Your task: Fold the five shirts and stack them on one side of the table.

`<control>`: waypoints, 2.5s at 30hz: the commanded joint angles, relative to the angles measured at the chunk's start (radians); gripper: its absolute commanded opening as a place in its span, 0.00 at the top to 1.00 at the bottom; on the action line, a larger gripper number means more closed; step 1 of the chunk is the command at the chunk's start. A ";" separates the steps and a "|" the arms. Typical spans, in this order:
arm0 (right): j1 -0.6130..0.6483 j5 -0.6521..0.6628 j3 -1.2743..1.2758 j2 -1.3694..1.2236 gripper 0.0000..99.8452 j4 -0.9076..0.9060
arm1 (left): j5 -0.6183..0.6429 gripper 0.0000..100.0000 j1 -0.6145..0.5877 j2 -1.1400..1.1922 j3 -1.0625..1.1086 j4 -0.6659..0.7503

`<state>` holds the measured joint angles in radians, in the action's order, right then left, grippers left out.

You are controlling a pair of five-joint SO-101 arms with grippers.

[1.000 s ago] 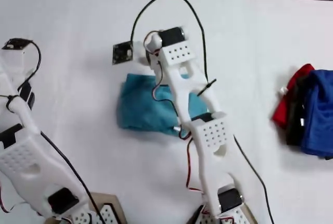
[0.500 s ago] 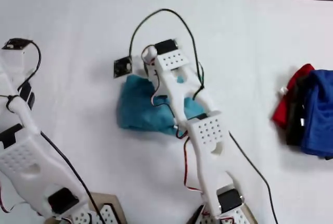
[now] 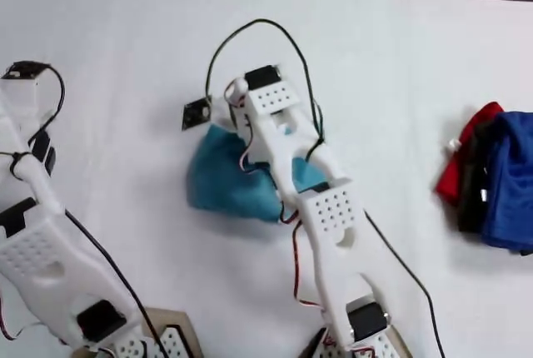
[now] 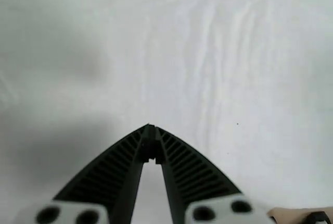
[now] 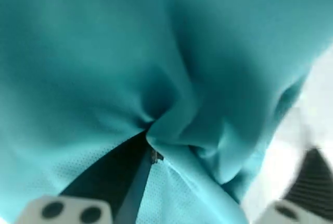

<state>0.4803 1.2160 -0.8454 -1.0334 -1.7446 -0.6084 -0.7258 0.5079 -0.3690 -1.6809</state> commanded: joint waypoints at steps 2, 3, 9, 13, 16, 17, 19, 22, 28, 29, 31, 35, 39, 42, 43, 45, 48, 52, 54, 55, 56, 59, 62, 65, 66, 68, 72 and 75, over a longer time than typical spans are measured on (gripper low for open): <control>0.018 -0.025 0.061 0.004 1.00 -0.025 | 0.011 0.98 -0.006 -0.081 -0.042 -0.012; 0.015 -0.046 0.058 0.004 0.96 -0.025 | 0.011 0.98 -0.006 -0.081 -0.042 -0.011; -0.022 -0.068 0.048 0.005 0.98 -0.024 | 0.011 0.98 -0.003 -0.081 -0.044 -0.005; -0.079 -0.091 -0.083 0.005 0.98 -0.024 | 0.012 0.98 0.012 -0.080 -0.039 -0.005; -0.139 -0.163 -0.250 0.004 0.98 -0.024 | 0.012 0.98 0.032 -0.075 -0.039 -0.003; -0.159 -0.183 -0.302 0.004 0.98 -0.024 | 0.012 0.98 0.043 -0.075 -0.036 0.005; -0.194 -0.216 -0.388 0.004 0.98 -0.024 | 0.014 0.98 0.058 -0.075 -0.036 0.020; -0.242 -0.265 -0.459 0.005 0.98 -0.024 | 0.014 0.98 0.084 -0.075 -0.036 0.031; -0.335 -0.381 -0.474 0.054 0.98 -0.024 | 0.014 0.98 0.124 -0.074 -0.038 0.035; -0.352 -0.400 -0.474 0.070 0.98 -0.024 | 0.014 0.98 0.129 -0.074 -0.038 0.044; -0.383 -0.443 -0.473 0.113 0.98 -0.024 | 0.014 0.98 0.137 -0.074 -0.036 0.055; -0.429 -0.516 -0.468 0.216 0.98 -0.025 | 0.014 0.98 0.157 -0.074 -0.036 0.060; -0.446 -0.577 -0.321 0.387 0.98 -0.027 | 0.015 0.98 0.180 -0.072 -0.036 0.057; -0.446 -0.586 -0.138 0.582 0.98 -0.025 | 0.015 0.98 0.192 -0.074 -0.036 0.054; -0.446 -0.586 -0.080 0.651 0.98 -0.025 | 0.015 0.98 0.192 -0.074 -0.036 0.052; -0.453 -0.586 0.020 0.780 0.98 -0.025 | 0.015 0.98 0.193 -0.074 -0.036 0.052; -0.493 -0.578 0.158 0.963 0.98 -0.025 | 0.015 0.98 0.193 -0.074 -0.036 0.052; -0.604 -0.496 0.301 1.144 0.98 -0.024 | 0.015 0.98 0.193 -0.074 -0.036 0.051; -0.705 -0.459 0.336 1.178 0.98 -0.021 | 0.015 0.98 0.193 -0.074 -0.036 0.051; -0.760 -0.440 0.344 1.181 0.98 -0.010 | 0.023 0.98 0.193 -0.074 -0.036 0.051; -0.819 -0.417 0.345 1.181 0.98 -0.002 | 0.040 0.98 0.193 -0.074 -0.036 0.051; -0.944 -0.361 0.342 1.165 0.98 0.041 | 0.069 0.98 0.193 -0.074 -0.035 0.049; -1.013 -0.330 0.342 1.147 0.98 0.061 | 0.069 0.98 0.204 -0.074 -0.035 0.049; -1.063 -0.325 0.344 1.125 0.98 0.088 | 0.069 0.98 0.216 -0.074 -0.035 0.049; -1.076 -0.327 0.345 1.115 0.98 0.097 | 0.069 0.98 0.222 -0.074 -0.035 0.049; -1.102 -0.327 0.345 1.081 0.98 0.116 | 0.071 0.98 0.227 -0.074 -0.035 0.049; -1.168 -0.324 0.341 0.989 0.98 0.174 | 0.071 0.98 0.236 -0.074 -0.035 0.049; -1.221 -0.322 0.339 0.912 0.98 0.234 | 0.071 0.98 0.236 -0.074 -0.035 0.049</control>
<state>-0.6935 0.8830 -0.4956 -0.0821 -1.5635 -0.5439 -0.4971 0.5079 -0.3690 -1.6318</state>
